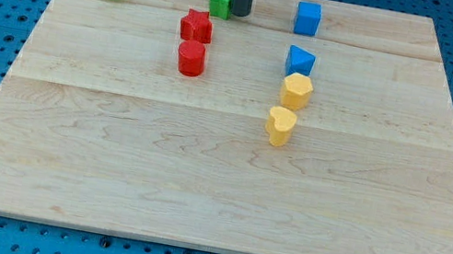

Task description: Move the blue cube towards the red circle along with blue triangle

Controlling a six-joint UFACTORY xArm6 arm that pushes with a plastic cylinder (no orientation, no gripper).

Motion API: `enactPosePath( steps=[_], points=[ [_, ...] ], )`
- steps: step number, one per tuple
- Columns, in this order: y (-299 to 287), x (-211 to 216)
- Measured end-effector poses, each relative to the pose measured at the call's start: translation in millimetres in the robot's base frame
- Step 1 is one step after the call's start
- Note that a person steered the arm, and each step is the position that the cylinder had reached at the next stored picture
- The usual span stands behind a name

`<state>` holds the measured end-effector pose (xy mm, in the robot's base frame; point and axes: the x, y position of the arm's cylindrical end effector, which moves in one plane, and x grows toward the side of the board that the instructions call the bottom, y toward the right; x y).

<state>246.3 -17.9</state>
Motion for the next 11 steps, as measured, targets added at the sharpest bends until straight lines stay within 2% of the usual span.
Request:
enactPosePath(
  steps=[3,4,6,7,9,10,11],
  points=[
    [19,3],
    [23,-8],
    [78,-54],
    [98,-37],
    [104,11],
    [145,14],
    [149,64]
  ],
)
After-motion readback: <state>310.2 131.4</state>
